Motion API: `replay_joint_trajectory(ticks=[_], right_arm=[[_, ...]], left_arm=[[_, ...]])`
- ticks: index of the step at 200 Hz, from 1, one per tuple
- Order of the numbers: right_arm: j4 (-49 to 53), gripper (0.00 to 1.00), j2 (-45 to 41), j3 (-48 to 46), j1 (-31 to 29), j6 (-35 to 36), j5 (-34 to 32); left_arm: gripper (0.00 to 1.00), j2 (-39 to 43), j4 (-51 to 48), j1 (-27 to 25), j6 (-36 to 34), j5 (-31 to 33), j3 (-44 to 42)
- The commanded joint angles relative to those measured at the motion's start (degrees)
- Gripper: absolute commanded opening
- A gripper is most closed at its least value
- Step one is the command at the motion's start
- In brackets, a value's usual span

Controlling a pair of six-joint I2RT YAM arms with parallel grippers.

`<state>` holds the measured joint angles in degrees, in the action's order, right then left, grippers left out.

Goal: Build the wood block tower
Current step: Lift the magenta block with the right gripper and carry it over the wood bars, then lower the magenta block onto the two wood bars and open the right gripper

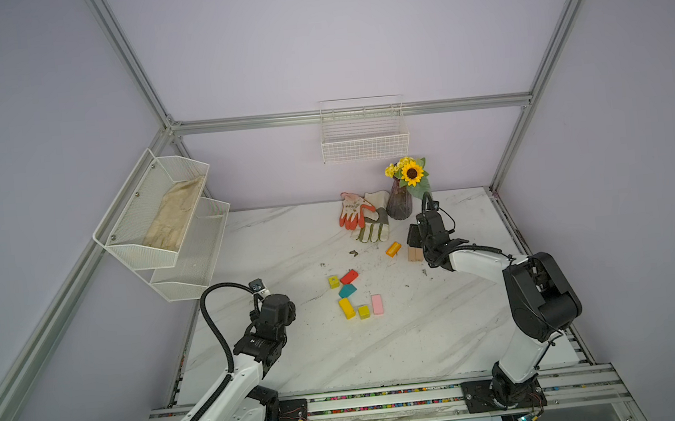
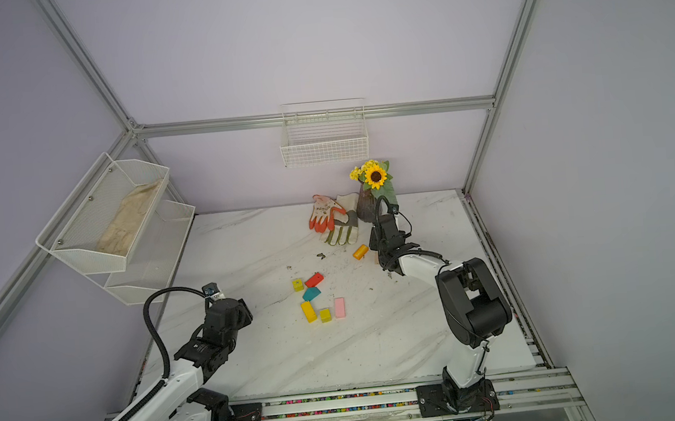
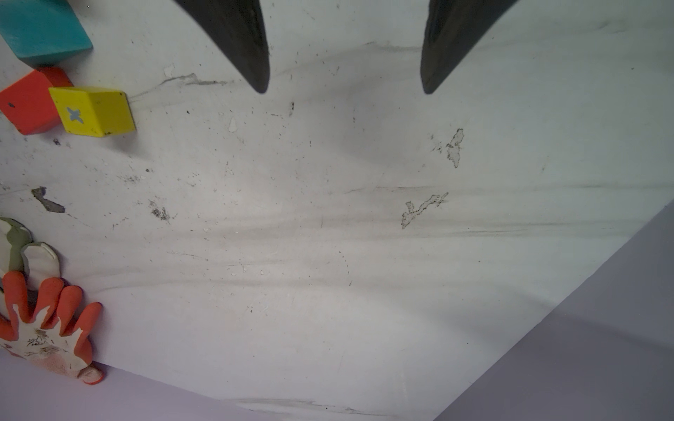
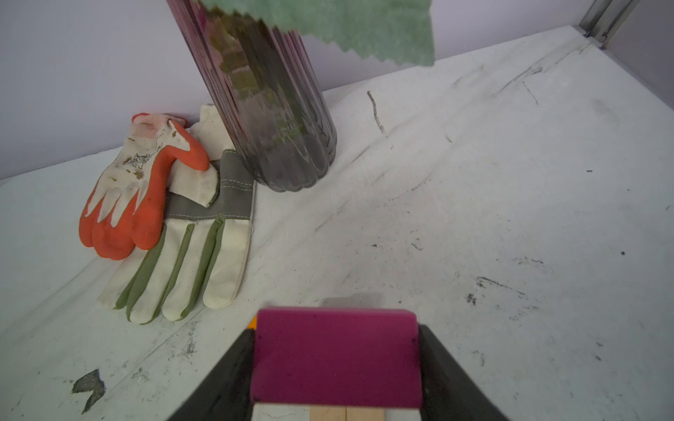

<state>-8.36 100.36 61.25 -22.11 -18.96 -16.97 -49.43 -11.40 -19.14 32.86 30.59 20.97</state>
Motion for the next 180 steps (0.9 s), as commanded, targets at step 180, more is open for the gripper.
replay_joint_trajectory(ticks=[180], right_arm=[[1.57,0.24,9.88,3.46,0.41,0.38,1.88]], left_arm=[[1.00,3.39,8.41,0.35,-5.98,-11.15,0.38]])
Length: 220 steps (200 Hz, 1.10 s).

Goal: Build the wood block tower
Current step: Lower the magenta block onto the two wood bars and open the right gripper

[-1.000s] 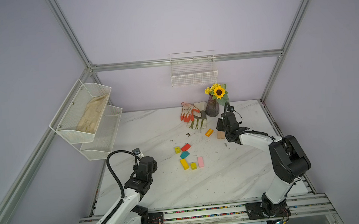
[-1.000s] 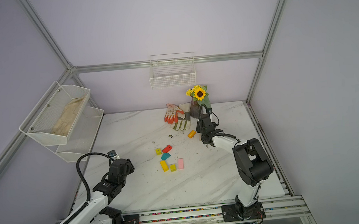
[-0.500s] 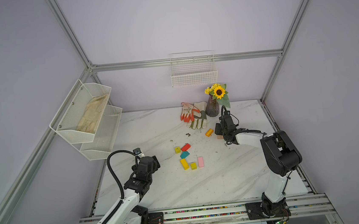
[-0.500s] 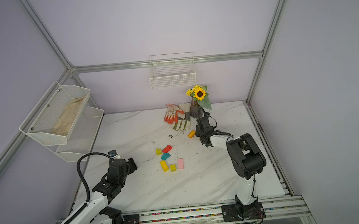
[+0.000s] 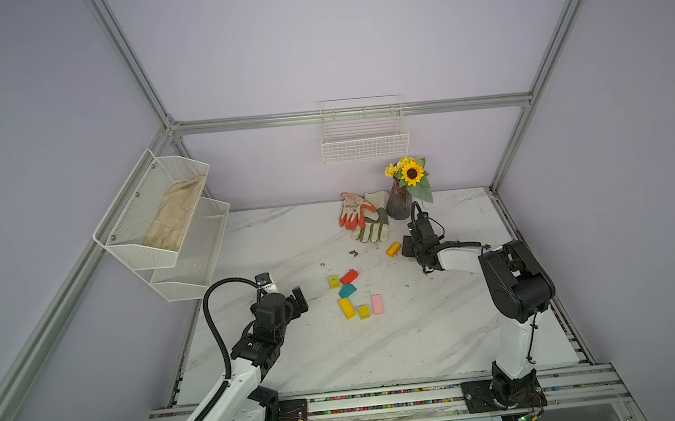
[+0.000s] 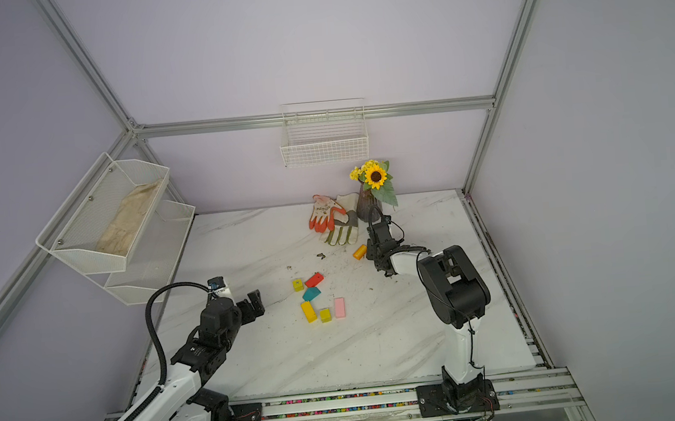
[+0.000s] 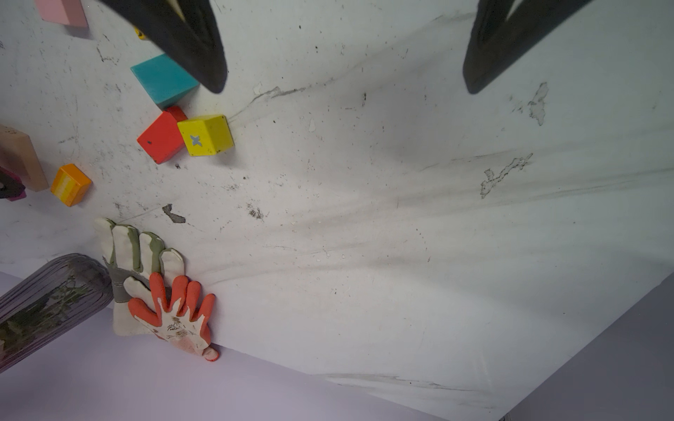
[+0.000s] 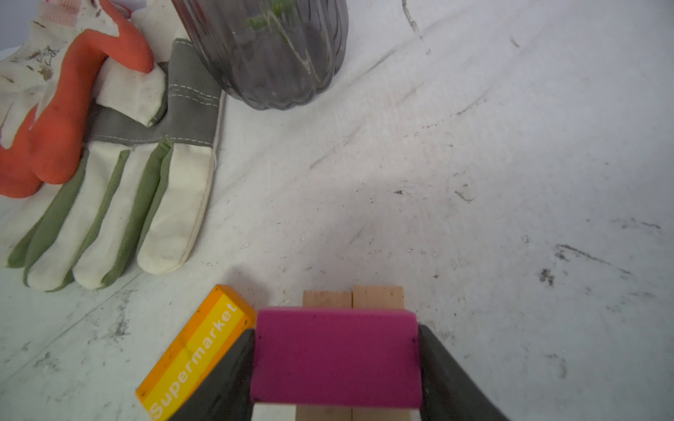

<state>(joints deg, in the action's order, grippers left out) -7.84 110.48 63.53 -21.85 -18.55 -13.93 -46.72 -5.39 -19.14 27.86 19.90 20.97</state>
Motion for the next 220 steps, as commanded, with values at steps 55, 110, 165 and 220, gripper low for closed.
replay_joint_trajectory(ticks=[55,110,165,220], right_arm=[[2.01,0.26,-0.22,1.35,0.22,-0.39,-2.15],[2.88,0.28,0.27,1.98,0.19,-0.50,-2.41],[3.31,0.30,0.50,2.13,0.18,-0.52,-2.43],[3.96,0.33,1.23,2.69,0.19,-0.61,-2.60]], left_arm=[[1.00,0.82,2.40,0.34,-0.87,-0.29,0.30],[0.99,0.88,2.41,0.35,-0.87,-0.28,0.30],[1.00,0.86,2.45,0.35,-0.87,-0.14,0.30],[1.00,0.92,2.55,0.33,-0.87,-0.12,0.30]])
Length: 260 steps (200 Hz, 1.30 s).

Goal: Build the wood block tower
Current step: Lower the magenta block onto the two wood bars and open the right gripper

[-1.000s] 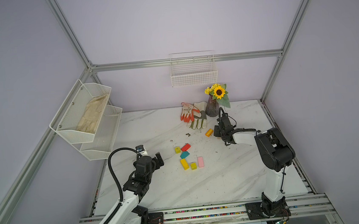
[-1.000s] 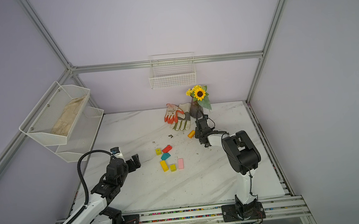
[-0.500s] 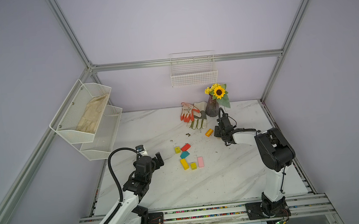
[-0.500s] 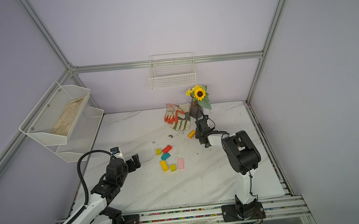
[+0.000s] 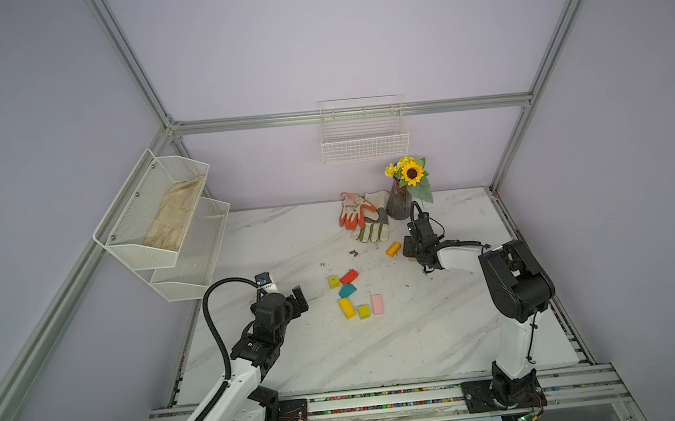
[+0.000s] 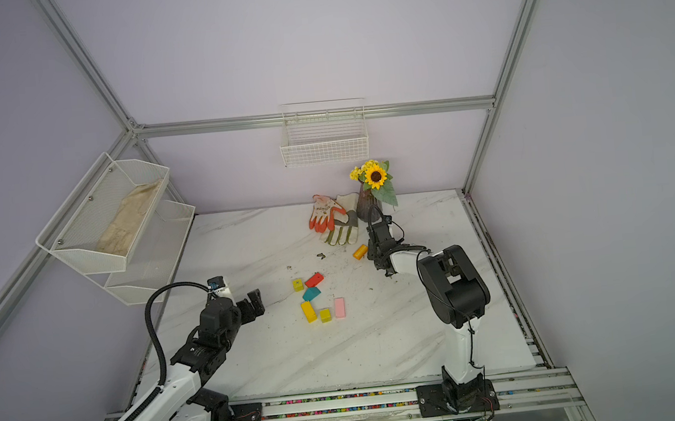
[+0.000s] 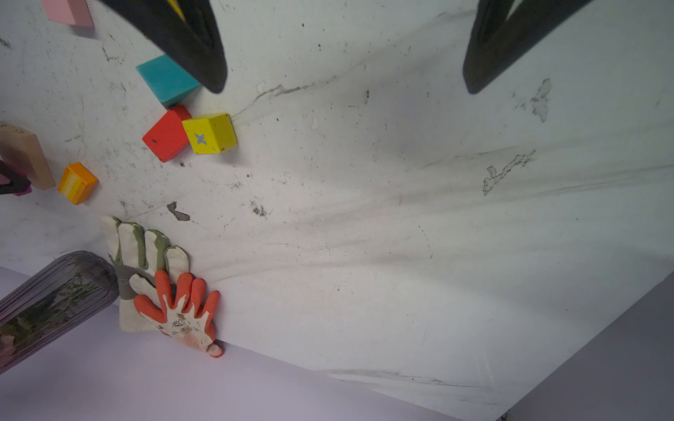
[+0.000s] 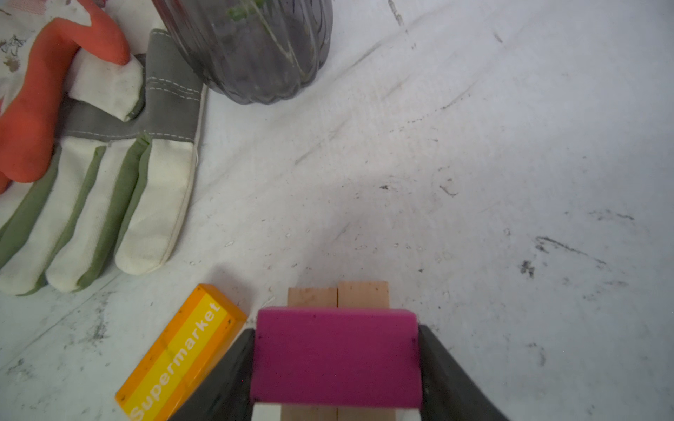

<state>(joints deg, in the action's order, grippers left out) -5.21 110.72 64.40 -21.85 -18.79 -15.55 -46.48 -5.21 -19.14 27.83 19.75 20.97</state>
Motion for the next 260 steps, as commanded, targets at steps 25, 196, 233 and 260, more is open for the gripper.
replay_joint_trajectory(ticks=[25,196,233,260], right_arm=[[1.65,0.36,1.34,2.14,0.22,-0.45,-1.10],[0.48,0.69,0.66,1.32,0.13,0.07,-0.82],[-0.40,0.73,0.28,0.73,0.14,0.52,-0.29],[-0.81,0.74,-0.14,0.36,0.12,0.63,-0.25]], left_arm=[[1.00,0.51,2.38,0.37,-0.85,0.06,0.27],[1.00,0.47,2.29,0.40,-0.85,0.05,0.30],[1.00,0.60,2.31,0.33,-0.85,0.02,0.28],[1.00,0.52,2.31,0.33,-0.85,0.00,0.29]])
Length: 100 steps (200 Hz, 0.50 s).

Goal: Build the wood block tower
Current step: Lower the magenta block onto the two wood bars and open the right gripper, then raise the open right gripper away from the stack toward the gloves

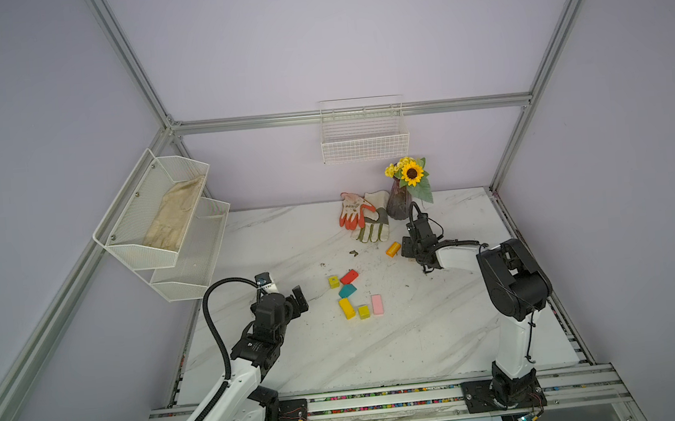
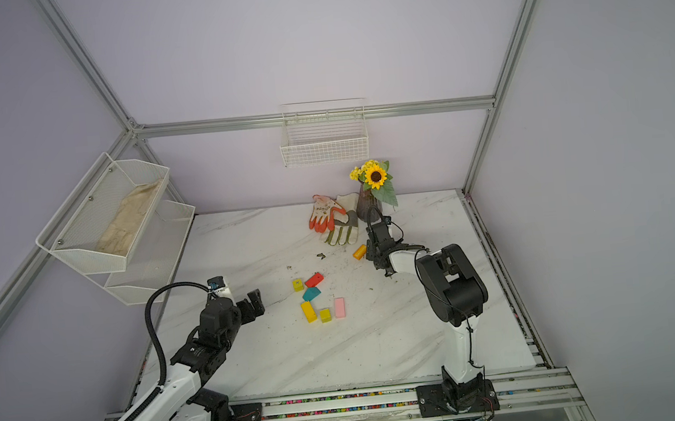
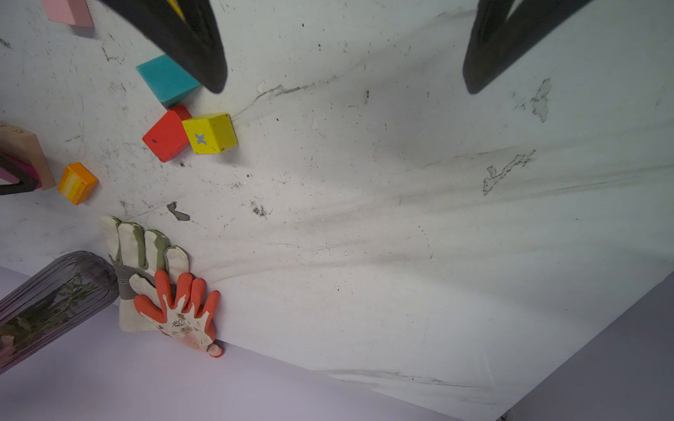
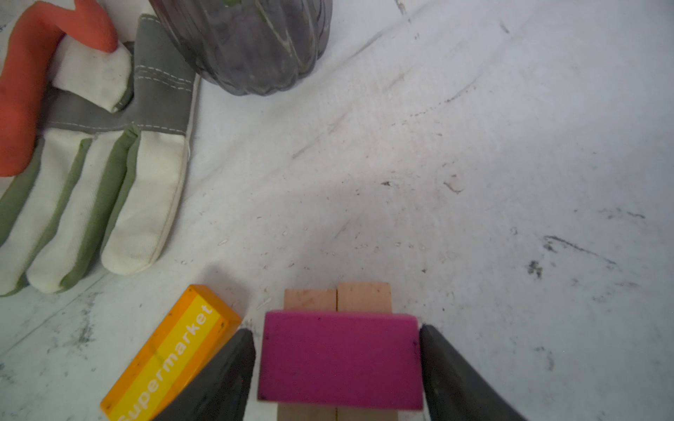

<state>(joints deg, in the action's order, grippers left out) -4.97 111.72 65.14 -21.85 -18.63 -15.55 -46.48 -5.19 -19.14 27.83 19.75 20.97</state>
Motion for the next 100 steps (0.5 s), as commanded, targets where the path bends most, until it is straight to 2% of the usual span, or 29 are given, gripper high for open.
replay_joint_trajectory(ticks=[1,35,69,100], right_arm=[[-1.07,0.74,-1.19,-0.38,0.13,0.46,-0.26],[-1.69,0.75,-3.98,-2.00,0.14,-0.04,-1.03],[-4.37,0.77,-13.92,-7.50,-0.36,-0.42,-1.32],[-11.44,0.78,-21.98,-13.13,-2.79,2.22,4.67]], left_arm=[[1.00,0.52,2.25,0.33,-0.85,0.01,0.29],[1.00,0.62,2.29,0.33,-0.85,-0.06,0.29],[0.99,0.64,2.29,0.33,-0.85,-0.05,0.22],[1.00,0.64,2.28,0.33,-0.85,-0.08,0.22]])
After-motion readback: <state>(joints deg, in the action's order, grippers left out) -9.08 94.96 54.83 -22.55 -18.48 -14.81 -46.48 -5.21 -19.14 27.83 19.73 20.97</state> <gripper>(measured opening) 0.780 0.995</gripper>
